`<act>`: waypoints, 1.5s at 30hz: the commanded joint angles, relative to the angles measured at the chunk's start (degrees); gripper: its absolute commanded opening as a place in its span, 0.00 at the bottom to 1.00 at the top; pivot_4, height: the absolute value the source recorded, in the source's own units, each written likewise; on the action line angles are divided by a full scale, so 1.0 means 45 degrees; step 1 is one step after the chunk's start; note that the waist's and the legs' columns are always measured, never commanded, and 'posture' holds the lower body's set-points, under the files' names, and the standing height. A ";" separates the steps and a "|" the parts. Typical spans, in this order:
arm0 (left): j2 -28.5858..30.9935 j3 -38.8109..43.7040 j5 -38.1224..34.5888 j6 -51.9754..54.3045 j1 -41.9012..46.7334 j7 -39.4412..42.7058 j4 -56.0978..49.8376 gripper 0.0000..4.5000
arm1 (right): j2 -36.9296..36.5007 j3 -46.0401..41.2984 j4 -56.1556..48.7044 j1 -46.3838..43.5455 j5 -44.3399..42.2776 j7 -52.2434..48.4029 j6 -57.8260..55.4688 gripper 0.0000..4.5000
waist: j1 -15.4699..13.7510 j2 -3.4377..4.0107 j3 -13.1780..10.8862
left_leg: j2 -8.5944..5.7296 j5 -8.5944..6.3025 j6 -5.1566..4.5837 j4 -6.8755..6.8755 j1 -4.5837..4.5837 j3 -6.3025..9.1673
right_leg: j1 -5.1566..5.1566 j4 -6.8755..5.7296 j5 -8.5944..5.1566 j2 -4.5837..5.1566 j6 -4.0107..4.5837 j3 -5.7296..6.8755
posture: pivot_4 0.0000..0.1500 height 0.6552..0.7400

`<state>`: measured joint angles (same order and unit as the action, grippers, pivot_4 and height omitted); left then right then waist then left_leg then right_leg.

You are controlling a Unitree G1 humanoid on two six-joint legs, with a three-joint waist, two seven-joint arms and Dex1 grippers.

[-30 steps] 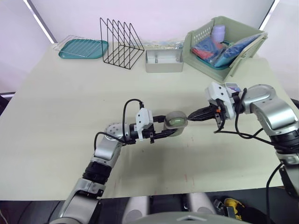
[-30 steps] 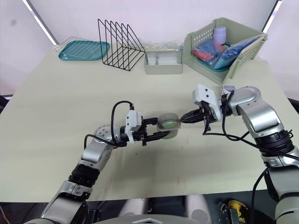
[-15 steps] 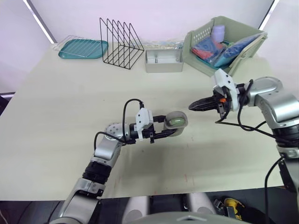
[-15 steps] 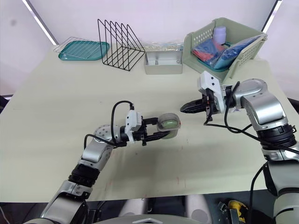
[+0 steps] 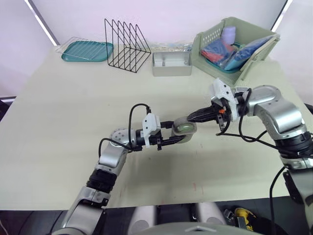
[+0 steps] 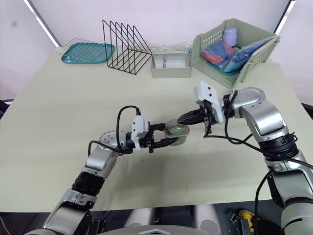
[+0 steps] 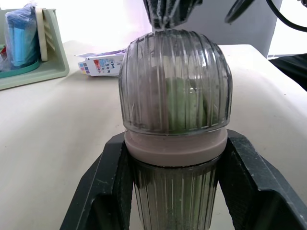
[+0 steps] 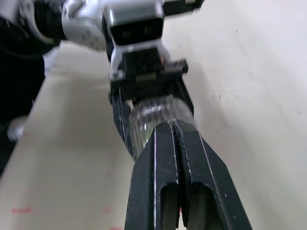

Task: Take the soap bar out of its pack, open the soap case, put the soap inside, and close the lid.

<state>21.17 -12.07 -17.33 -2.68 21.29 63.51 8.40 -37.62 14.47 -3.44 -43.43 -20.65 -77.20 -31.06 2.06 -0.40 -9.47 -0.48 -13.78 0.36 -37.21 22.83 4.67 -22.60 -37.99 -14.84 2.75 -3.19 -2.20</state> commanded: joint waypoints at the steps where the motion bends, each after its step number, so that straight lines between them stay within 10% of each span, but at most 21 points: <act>1: 0.0153 -0.0098 0.0429 0.0167 -0.0142 -0.0174 0.0122 0.42 | -0.0050 0.0478 0.0165 0.0060 0.0537 -0.0089 0.0491 0.01 | 0.0002 0.0000 0.0000 | 0.0000 0.0000 0.0000 0.0000 -0.0002 0.0000 | 0.0001 0.0000 0.0000 0.0000 0.0000 0.0000 | 1.00 1.00; 29: 0.0076 0.0095 0.0316 0.0339 -0.0038 -0.0300 0.0037 0.42 | 0.0491 0.1534 0.0781 0.0413 0.1497 0.0086 0.1113 0.01 | 0.0016 -0.0002 0.0027 | 0.0001 0.0000 0.0000 0.0001 -0.0048 0.0015 | 0.0045 0.0002 0.0000 -0.0001 0.0000 0.0007 | 1.00 1.00; 42: 0.0136 0.0016 0.0312 0.0158 -0.0500 -0.0326 -0.0322 0.42 | 0.1047 -0.1867 0.1052 0.0250 -0.1147 0.1241 -0.0060 0.01 | 0.0021 0.0001 0.0020 | 0.0001 0.0000 0.0000 0.0002 -0.0027 0.0019 | 0.0030 0.0002 0.0000 -0.0001 0.0002 0.0007 | 1.00 1.00; 45: 0.0065 -0.0002 0.0212 0.0198 -0.0619 -0.0358 -0.0404 0.42 | 0.1350 -0.2799 0.0778 0.0735 -0.2150 0.1516 -0.0362 0.30 | 0.0014 0.0002 0.0019 | 0.0002 0.0000 0.0000 0.0005 -0.0010 0.0019 | 0.0014 0.0002 0.0001 0.0000 0.0003 0.0001 | 1.00 1.00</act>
<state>21.05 -11.87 -17.24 -2.52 19.69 62.19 6.76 -31.83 5.34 2.35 -40.99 -26.60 -70.87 -31.88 2.12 -0.39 -9.38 -0.47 -13.78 0.35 -37.19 22.79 4.76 -22.53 -37.98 -14.84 2.75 -3.18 -2.20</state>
